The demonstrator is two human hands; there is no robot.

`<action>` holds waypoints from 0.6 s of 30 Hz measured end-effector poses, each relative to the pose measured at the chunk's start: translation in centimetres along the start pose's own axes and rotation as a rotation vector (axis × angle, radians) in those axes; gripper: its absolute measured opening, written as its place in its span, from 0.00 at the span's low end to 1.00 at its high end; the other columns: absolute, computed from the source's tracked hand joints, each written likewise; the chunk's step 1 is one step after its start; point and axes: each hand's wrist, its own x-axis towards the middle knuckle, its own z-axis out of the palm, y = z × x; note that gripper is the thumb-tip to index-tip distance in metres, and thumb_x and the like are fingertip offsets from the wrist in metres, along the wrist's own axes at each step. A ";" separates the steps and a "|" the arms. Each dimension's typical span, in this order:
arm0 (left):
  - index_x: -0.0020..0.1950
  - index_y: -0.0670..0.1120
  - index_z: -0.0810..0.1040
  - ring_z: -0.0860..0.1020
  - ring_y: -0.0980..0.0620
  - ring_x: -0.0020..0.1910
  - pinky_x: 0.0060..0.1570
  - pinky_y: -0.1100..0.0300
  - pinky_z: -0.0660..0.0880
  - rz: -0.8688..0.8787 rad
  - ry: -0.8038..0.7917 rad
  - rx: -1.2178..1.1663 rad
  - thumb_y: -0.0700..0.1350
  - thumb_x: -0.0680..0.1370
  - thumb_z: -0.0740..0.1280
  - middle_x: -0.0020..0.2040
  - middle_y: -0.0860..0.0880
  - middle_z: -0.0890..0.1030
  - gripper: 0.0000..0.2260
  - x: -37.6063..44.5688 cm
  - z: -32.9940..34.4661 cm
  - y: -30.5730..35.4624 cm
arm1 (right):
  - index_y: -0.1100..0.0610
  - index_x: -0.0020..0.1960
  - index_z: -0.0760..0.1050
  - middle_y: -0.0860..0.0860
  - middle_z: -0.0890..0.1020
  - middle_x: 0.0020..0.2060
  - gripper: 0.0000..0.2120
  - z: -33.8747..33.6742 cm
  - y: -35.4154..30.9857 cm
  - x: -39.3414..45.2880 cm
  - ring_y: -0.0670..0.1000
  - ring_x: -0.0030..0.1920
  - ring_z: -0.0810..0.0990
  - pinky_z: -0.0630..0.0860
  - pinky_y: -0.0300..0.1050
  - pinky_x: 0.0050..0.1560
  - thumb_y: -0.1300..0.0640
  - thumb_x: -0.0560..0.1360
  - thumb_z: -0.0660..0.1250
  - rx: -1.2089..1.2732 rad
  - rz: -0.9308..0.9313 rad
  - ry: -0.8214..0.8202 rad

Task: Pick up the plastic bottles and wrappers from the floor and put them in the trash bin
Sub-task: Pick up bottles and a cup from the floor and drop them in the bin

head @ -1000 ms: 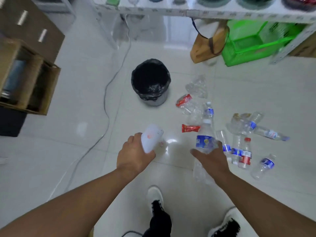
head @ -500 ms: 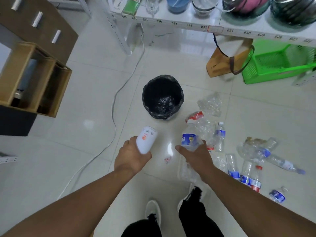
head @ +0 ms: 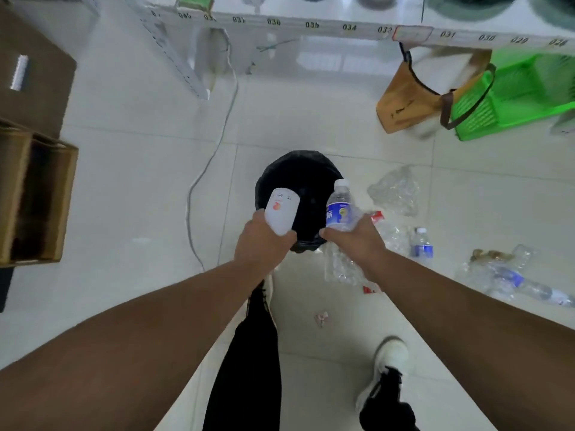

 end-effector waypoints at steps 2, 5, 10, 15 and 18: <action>0.72 0.49 0.68 0.76 0.48 0.50 0.44 0.56 0.73 0.022 -0.039 0.051 0.61 0.71 0.76 0.55 0.51 0.75 0.35 4.2 0.3 -0.3 | 0.56 0.71 0.70 0.57 0.82 0.59 0.39 1.8 -0.4 3.1 0.59 0.57 0.83 0.82 0.60 0.60 0.47 0.67 0.83 -0.036 0.010 0.036; 0.75 0.47 0.69 0.78 0.48 0.48 0.40 0.56 0.79 0.028 -0.127 0.073 0.61 0.75 0.70 0.58 0.48 0.77 0.32 8.9 0.5 -0.7 | 0.57 0.78 0.66 0.59 0.78 0.69 0.47 4.2 -1.1 6.6 0.62 0.69 0.78 0.77 0.62 0.68 0.37 0.68 0.81 -0.078 0.000 -0.024; 0.76 0.47 0.72 0.79 0.40 0.65 0.63 0.39 0.80 0.052 -0.161 0.060 0.66 0.74 0.56 0.69 0.42 0.79 0.36 10.4 -1.5 -0.8 | 0.51 0.86 0.54 0.56 0.62 0.84 0.54 4.8 -2.2 7.3 0.60 0.82 0.63 0.64 0.63 0.79 0.23 0.72 0.65 -0.080 0.038 0.084; 0.79 0.51 0.71 0.76 0.44 0.70 0.69 0.41 0.76 0.095 -0.151 0.090 0.63 0.79 0.59 0.73 0.47 0.76 0.30 9.8 -3.8 -0.8 | 0.50 0.85 0.59 0.53 0.66 0.83 0.42 3.4 -1.5 5.4 0.56 0.81 0.66 0.63 0.55 0.78 0.29 0.79 0.61 -0.060 0.004 0.038; 0.78 0.52 0.71 0.76 0.45 0.69 0.66 0.49 0.74 0.129 -0.152 0.087 0.62 0.79 0.59 0.72 0.47 0.76 0.30 9.0 -4.6 0.0 | 0.48 0.85 0.61 0.52 0.67 0.82 0.42 2.5 -1.5 4.2 0.56 0.80 0.66 0.64 0.52 0.73 0.29 0.78 0.62 -0.014 0.011 0.061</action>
